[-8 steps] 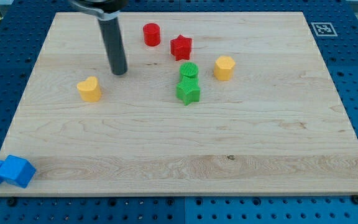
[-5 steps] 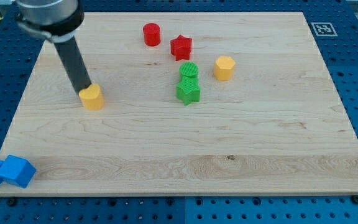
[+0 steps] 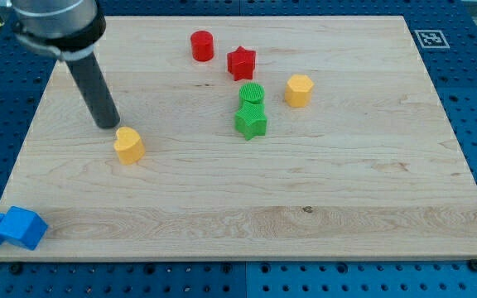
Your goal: Move the heart right to the cube
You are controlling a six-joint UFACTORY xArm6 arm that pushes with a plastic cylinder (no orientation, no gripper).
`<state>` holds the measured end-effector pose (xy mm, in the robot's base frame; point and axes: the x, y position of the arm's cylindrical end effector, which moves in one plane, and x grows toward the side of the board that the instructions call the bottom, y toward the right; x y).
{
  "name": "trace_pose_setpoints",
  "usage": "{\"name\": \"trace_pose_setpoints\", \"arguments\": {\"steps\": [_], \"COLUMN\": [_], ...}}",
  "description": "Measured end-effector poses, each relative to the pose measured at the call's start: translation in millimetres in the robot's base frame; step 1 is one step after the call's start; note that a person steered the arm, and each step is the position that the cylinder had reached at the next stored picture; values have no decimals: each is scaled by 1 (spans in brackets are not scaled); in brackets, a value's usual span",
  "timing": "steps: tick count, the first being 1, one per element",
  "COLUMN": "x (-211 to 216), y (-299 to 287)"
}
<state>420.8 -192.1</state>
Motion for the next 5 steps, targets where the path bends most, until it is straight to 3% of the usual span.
{"name": "trace_pose_setpoints", "arguments": {"steps": [2,5], "x": [-18,15], "y": [13,57]}}
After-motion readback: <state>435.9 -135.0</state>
